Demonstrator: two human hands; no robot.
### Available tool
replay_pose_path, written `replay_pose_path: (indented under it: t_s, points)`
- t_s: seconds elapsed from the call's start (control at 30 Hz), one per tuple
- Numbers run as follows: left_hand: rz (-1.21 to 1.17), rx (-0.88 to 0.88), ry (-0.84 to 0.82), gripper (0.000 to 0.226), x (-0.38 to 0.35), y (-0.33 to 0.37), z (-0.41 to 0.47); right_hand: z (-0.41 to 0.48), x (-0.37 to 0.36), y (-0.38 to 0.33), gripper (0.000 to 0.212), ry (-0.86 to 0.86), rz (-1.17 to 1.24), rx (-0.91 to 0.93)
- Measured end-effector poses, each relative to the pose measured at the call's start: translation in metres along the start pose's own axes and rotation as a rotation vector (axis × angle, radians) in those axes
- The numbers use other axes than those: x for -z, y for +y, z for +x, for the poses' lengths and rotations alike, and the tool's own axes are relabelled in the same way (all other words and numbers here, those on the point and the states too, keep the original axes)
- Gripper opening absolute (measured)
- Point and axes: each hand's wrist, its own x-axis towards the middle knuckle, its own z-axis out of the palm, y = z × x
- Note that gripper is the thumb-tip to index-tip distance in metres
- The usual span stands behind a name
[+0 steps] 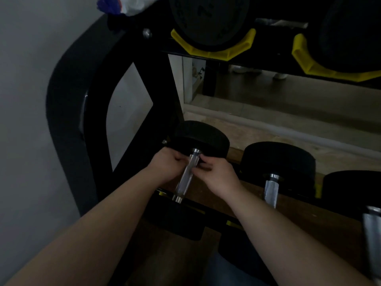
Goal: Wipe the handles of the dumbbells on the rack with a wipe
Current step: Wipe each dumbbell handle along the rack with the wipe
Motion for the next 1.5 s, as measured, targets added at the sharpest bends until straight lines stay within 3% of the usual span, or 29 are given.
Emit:
replay_pose_path:
  t_s: [0.07,0.2,0.37,0.43,0.6,0.7,0.8,0.93,1.1,1.17,1.23,1.3,1.37,1.5]
  points:
    - [0.217,-0.023,-0.095,0.016,0.008,-0.004,-0.011,-0.004,-0.002,-0.002,0.075,-0.028,-0.032,0.013]
    - [0.396,-0.006,-0.214,0.015,0.018,-0.005,-0.019,-0.008,-0.003,-0.006,0.067,-0.059,-0.196,0.068]
    - [0.321,-0.137,-0.019,0.021,0.005,0.012,0.018,-0.007,-0.006,-0.006,0.058,-0.056,-0.209,0.077]
    - [0.300,-0.188,-0.017,0.021,0.005,0.008,0.026,-0.006,-0.004,-0.004,0.060,-0.059,-0.215,0.074]
    - [0.535,-0.313,-0.441,0.016,0.010,-0.034,0.011,-0.010,-0.006,-0.004,0.086,-0.108,-0.250,0.047]
    - [0.361,-0.223,-0.497,0.014,0.008,-0.045,0.014,-0.010,-0.005,-0.003,0.091,-0.132,-0.209,0.011]
    - [-0.034,-0.022,-0.420,0.014,0.000,-0.040,0.024,-0.007,0.000,0.000,0.086,-0.151,-0.134,-0.019]
    - [-0.480,0.192,-0.473,0.026,-0.005,-0.042,0.025,-0.003,0.003,0.004,0.074,-0.123,-0.054,-0.037]
    - [-0.197,0.204,-0.628,0.021,0.004,-0.045,0.018,-0.003,0.008,0.006,0.065,-0.105,0.019,-0.074]
    - [-0.312,0.260,-0.625,0.020,0.003,-0.046,0.025,-0.001,0.009,0.008,0.062,-0.099,0.037,-0.087]
    - [-0.573,0.304,-0.564,0.023,-0.002,-0.045,0.037,0.001,0.010,0.009,0.059,-0.095,0.040,-0.101]
    - [-0.774,0.284,-0.475,0.023,-0.008,-0.037,0.047,0.003,0.011,0.011,0.058,-0.090,0.044,-0.115]
    - [-0.816,0.231,-0.429,0.021,-0.011,-0.032,0.054,0.004,0.012,0.012,0.057,-0.085,0.045,-0.120]
    - [-0.276,0.143,-0.703,0.026,0.000,-0.057,0.048,0.006,0.014,0.012,0.054,-0.095,0.033,-0.144]
